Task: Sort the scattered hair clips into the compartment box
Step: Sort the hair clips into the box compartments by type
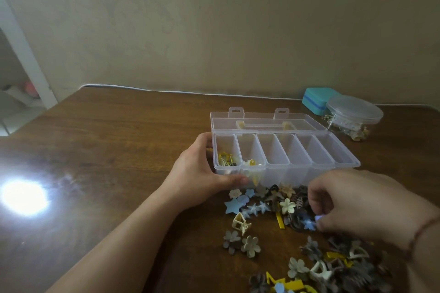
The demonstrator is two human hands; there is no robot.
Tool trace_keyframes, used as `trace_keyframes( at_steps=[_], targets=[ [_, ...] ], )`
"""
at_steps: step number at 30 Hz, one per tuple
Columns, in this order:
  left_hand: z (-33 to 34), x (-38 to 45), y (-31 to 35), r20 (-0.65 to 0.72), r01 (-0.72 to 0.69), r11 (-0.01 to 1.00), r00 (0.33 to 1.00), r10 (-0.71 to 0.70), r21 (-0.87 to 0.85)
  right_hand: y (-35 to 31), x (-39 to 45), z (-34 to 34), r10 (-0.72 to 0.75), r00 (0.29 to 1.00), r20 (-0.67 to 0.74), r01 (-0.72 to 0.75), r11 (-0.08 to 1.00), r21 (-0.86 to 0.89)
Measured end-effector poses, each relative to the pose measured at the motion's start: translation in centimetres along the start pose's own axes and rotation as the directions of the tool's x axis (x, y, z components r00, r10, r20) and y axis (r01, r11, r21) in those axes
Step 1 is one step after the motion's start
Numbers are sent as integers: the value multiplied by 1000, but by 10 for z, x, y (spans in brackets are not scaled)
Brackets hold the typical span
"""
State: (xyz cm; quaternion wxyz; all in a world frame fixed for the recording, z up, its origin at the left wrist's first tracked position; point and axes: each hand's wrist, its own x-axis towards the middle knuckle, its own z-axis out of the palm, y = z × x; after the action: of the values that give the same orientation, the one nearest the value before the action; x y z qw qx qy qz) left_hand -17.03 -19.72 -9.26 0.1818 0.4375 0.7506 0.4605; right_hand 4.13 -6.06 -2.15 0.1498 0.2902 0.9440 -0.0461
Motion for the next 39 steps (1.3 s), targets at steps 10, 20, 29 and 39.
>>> trace_keyframes(
  at_steps=[10, 20, 29, 39],
  targets=[
    [0, 0, -2, -6, -2, 1000, 1000, 2, 6, -18, 13, -5, -19, 720, -694, 525, 669, 526],
    [0, -1, -2, -8, -18, 1000, 1000, 18, 3, -29, 51, 21, -115, 721, -683, 434, 843, 317],
    [0, 0, -2, -10, -17, 1000, 1000, 17, 2, -32, 37, 17, -177, 644, -744, 504, 830, 239],
    [0, 0, -2, -14, -18, 1000, 1000, 18, 5, -35, 37, 16, -254, 737, -626, 426, 894, 140]
  ],
)
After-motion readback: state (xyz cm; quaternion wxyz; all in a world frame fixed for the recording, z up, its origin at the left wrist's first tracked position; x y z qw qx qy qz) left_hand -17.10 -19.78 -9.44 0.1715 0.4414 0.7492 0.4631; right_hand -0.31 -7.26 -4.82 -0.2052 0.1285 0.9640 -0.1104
